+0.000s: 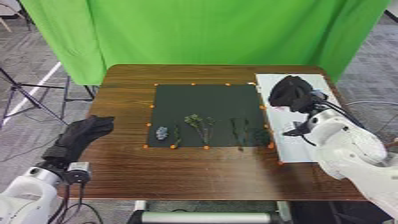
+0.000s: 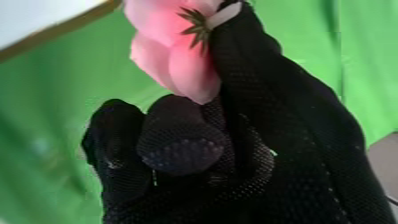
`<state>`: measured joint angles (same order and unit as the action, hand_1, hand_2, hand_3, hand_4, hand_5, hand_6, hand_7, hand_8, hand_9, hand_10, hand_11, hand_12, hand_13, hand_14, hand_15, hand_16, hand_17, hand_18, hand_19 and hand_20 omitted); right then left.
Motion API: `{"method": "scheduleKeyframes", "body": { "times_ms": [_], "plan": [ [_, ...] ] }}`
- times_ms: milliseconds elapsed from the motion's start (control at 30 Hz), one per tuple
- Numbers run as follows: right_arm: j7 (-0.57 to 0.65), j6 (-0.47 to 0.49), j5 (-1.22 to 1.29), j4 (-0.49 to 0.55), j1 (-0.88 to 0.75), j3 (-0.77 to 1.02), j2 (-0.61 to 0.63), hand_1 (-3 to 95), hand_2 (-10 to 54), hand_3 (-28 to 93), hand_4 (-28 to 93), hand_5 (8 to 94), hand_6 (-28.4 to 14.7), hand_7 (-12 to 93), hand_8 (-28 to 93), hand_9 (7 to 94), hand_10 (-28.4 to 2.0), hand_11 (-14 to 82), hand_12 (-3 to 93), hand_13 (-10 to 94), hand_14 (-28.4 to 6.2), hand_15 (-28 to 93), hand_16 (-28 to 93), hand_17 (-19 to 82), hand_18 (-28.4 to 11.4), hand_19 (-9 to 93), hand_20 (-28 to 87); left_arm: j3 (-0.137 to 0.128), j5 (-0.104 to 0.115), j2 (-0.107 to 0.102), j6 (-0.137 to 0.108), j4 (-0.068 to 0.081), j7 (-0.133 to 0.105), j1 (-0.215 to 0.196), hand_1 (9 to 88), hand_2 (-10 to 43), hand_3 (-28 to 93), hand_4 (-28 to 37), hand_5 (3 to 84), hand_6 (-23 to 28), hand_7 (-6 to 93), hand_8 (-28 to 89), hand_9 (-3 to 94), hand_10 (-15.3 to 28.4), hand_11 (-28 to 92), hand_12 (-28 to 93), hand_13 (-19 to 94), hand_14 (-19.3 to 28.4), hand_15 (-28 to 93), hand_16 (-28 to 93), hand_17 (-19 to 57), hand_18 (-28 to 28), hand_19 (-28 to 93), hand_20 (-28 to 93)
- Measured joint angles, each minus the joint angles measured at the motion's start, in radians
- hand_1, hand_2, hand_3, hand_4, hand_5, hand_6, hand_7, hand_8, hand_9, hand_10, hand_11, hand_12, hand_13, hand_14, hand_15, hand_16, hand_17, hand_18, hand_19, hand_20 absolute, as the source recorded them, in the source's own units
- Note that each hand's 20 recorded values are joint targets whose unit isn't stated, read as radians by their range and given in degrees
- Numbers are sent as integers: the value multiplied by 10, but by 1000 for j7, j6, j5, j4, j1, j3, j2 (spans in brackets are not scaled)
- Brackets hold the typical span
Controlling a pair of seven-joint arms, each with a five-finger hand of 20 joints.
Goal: Arrange flowers
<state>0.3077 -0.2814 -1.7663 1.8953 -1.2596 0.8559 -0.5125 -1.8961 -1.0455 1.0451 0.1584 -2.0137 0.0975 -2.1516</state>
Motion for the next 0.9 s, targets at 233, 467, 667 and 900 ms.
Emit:
{"method": "scheduleKeyframes", "body": {
  "times_ms": [233, 467, 667, 900],
  "plan": [
    [-37, 61, -20, -160, 322, -346, -185, 650, -95, 587, -175, 784, 2, 234, 94, 806, -115, 69, 450, 830, -19, 726, 320, 593, -134, 932, 660, -2, 16, -3, -20, 1, -3, -3, 214, 89, 545, -281, 445, 65, 106, -50, 403, 170, 161, 106, 300, 187, 144, -15, 4, 112, 122, 109],
    [-43, 83, -18, -267, 571, -587, -387, 649, -95, 588, -175, 785, 4, 237, 82, 805, -117, 66, 450, 831, -18, 732, 321, 600, -132, 932, 668, 16, 33, -12, -46, 4, 2, 5, 238, 331, 491, -282, 465, 62, 116, -56, 429, 170, 176, 98, 315, 188, 164, -23, 12, 107, 135, 111],
    [-48, 78, -7, -329, 700, -623, -524, 648, -95, 589, -173, 788, 9, 245, 69, 806, -118, 63, 449, 833, -16, 736, 320, 600, -132, 932, 673, 42, 39, -25, -157, -1, 14, 6, 205, 387, 611, -282, 473, 85, 142, -68, 450, 166, 205, 88, 339, 184, 204, -42, 24, 100, 156, 109],
    [-46, 87, -31, -399, 725, -606, -621, 647, -95, 589, -173, 787, 10, 250, 61, 806, -118, 60, 444, 833, -18, 738, 321, 602, -131, 932, 675, 89, 18, -41, -201, 2, -3, 26, 409, 269, 632, -126, 365, 86, 199, -98, 430, 150, 265, 74, 350, 171, 230, -72, 55, 102, 194, 95]
  ]
}}
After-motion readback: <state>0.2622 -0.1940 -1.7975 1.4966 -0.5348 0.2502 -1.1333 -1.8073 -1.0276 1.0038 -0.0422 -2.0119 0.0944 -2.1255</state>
